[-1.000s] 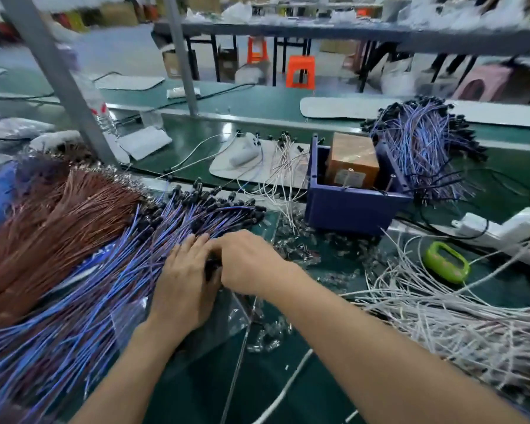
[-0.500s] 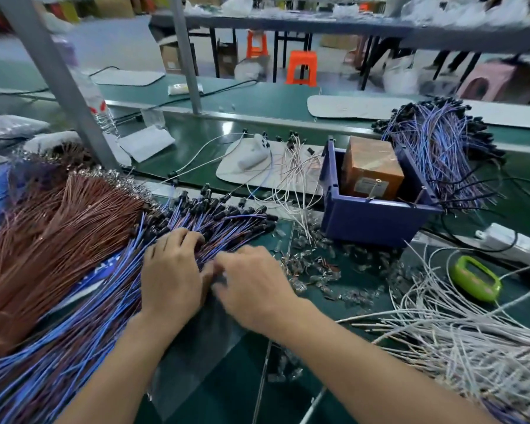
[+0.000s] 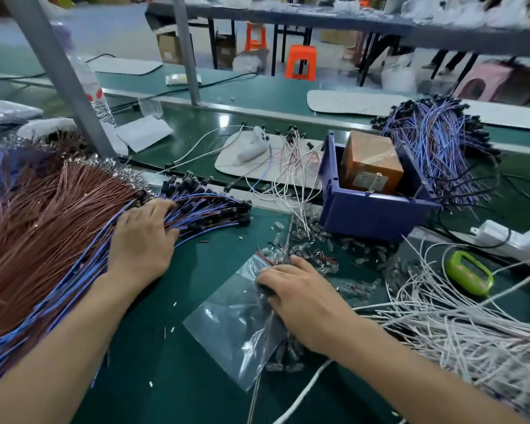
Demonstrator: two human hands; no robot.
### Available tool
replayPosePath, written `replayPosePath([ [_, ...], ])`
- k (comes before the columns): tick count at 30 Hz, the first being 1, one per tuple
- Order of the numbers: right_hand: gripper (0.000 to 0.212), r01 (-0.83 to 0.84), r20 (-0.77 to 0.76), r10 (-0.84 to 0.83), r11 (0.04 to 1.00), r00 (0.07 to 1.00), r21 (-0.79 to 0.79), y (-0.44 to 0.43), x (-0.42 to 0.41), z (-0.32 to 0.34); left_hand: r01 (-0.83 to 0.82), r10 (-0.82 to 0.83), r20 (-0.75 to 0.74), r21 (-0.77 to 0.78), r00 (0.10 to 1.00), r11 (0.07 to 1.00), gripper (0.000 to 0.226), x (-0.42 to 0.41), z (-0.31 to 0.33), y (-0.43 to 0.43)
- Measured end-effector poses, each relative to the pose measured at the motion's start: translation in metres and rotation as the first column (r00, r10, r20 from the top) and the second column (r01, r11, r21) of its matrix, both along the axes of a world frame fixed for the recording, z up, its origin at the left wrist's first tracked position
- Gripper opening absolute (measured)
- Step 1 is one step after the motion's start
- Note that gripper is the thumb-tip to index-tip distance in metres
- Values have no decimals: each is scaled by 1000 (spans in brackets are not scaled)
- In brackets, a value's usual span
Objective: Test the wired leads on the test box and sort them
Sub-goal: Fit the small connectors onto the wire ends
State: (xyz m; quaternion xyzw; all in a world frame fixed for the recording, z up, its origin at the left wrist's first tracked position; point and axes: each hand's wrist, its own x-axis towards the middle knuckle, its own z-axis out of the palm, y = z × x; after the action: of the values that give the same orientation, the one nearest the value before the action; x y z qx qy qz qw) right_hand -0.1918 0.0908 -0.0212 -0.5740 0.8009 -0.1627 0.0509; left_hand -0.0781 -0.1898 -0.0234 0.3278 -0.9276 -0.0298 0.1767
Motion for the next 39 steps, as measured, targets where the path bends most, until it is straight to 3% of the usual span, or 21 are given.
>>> replayPosePath([
  [3,19,68,-33,-68,998,997,-16,1,1,6,-9,5,-64,-69,998,998,57,5,9,22],
  [6,16,166,37,-163,978,986,-130,2,0,17,137,-165,-201,-146,966,980,51,1,15,75],
  [8,17,301,233,-243,919,942,-256,6,-1,31,267,-261,-278,-18,924,964,41,-7,14,106],
  [10,24,438,393,-306,845,867,-308,17,-6,46,325,-246,-320,220,915,920,33,-14,12,122],
  [12,29,502,439,-342,799,831,-330,34,-13,59,350,-256,-289,345,922,871,28,-20,9,130],
  [16,24,555,274,-485,765,831,-327,75,-26,77,267,-185,-231,403,955,876,33,-34,5,125],
  [19,23,646,120,-635,741,763,-182,92,-34,77,198,-136,-171,424,976,884,39,-44,5,97],
  [21,32,688,126,-678,724,724,-61,92,-34,73,191,-149,-136,392,979,900,40,-51,7,74],
  [26,39,631,244,-596,770,765,-96,80,-20,62,253,-213,-168,268,962,930,36,-55,5,24],
  [29,39,569,296,-514,810,806,-142,58,-15,61,193,-138,-218,256,966,947,33,-63,5,26],
  [33,51,425,389,-380,904,839,-35,-3,-17,69,302,-209,-411,176,887,937,29,-63,-6,81],
  [35,53,338,406,-323,940,855,36,-39,-17,69,356,-101,-509,436,855,826,30,-61,-14,106],
  [37,46,324,440,-323,943,838,74,-64,-17,64,414,209,-587,740,782,530,37,-65,-13,117],
  [39,34,342,435,-344,936,832,86,-75,-14,54,431,433,-565,822,703,372,36,-68,-15,122],
])
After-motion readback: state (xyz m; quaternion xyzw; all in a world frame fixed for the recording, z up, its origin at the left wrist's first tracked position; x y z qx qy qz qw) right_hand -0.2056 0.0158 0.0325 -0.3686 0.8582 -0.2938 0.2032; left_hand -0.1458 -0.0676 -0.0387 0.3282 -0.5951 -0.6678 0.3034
